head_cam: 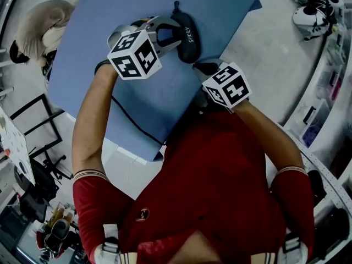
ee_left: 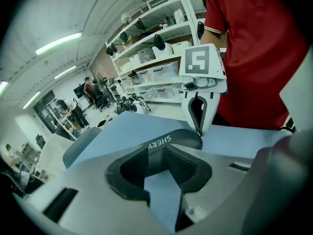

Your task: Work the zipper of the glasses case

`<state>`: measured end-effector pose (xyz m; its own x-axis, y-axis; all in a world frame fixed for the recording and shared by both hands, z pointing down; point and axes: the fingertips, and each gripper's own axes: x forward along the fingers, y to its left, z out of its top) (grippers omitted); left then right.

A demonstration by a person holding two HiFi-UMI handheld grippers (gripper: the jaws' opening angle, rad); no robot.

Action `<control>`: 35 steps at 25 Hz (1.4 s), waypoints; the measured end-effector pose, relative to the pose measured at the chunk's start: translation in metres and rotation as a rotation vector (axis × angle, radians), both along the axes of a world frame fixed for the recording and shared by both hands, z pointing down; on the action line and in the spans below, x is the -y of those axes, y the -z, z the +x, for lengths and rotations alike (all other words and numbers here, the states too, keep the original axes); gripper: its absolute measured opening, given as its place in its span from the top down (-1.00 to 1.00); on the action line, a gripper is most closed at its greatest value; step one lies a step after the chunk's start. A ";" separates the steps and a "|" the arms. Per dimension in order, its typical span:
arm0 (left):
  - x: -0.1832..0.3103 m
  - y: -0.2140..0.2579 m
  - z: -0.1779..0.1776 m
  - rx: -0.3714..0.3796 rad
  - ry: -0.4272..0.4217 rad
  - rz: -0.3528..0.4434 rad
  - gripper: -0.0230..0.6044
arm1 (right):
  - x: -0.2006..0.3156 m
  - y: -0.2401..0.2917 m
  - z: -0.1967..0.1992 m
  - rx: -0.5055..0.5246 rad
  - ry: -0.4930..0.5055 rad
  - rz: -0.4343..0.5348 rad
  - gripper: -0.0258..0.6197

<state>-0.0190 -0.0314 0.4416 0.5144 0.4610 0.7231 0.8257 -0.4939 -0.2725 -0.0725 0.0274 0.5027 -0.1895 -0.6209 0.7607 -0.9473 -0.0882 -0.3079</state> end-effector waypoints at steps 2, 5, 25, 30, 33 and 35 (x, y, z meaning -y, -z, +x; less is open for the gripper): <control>-0.003 0.000 0.005 -0.007 -0.021 0.032 0.61 | -0.004 0.000 0.013 -0.029 0.017 -0.004 0.92; -0.003 -0.004 0.016 -0.001 -0.033 0.078 0.58 | -0.007 0.001 0.035 -0.069 0.027 -0.010 0.92; 0.017 -0.010 0.102 0.141 0.067 0.058 0.40 | 0.019 0.008 0.177 -0.240 0.071 0.025 0.92; 0.018 -0.015 0.110 0.232 0.091 -0.003 0.40 | 0.029 0.010 0.193 -0.283 0.120 0.046 0.92; 0.017 -0.018 0.113 0.279 0.113 -0.043 0.40 | 0.032 0.009 0.201 -0.318 0.159 0.047 0.92; 0.019 -0.017 0.116 0.292 0.138 -0.055 0.40 | 0.033 0.007 0.204 -0.338 0.181 0.046 0.92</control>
